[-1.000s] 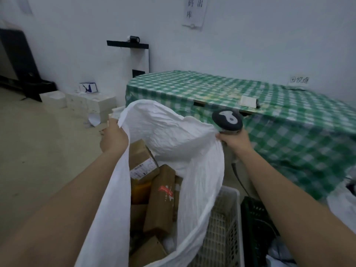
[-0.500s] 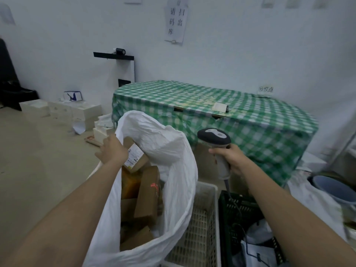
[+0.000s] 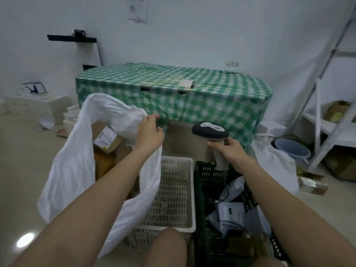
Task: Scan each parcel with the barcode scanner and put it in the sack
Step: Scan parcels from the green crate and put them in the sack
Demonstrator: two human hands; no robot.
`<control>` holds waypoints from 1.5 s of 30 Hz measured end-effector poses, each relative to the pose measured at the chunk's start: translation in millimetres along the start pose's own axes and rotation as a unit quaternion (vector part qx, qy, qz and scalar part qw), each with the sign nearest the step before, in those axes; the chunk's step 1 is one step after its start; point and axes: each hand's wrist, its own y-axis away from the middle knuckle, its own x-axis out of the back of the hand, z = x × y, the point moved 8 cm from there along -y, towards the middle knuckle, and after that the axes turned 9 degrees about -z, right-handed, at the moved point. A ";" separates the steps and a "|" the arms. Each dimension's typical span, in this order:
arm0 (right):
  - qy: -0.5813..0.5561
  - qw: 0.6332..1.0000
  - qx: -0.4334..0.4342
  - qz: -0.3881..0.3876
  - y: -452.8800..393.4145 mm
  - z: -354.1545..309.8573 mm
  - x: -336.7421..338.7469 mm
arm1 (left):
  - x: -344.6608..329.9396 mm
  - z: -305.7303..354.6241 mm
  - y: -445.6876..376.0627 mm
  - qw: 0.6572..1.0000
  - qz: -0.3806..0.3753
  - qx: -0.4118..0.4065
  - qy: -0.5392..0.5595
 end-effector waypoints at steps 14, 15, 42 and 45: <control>-0.011 0.978 -0.093 0.186 83.7 214.1 141.0 | -307.1 51.8 67.6 0.946 -0.321 -0.043 0.016; -0.008 0.976 -0.107 0.192 83.7 231.0 143.4 | -327.2 39.6 72.2 0.939 -0.343 -0.030 0.009; -0.056 0.920 -0.269 0.280 90.2 386.2 228.4 | -662.7 -10.0 167.0 0.805 -0.588 0.070 -0.021; -0.057 0.923 -0.265 0.274 89.2 385.4 226.3 | -676.0 -14.8 171.2 0.795 -0.600 0.087 -0.015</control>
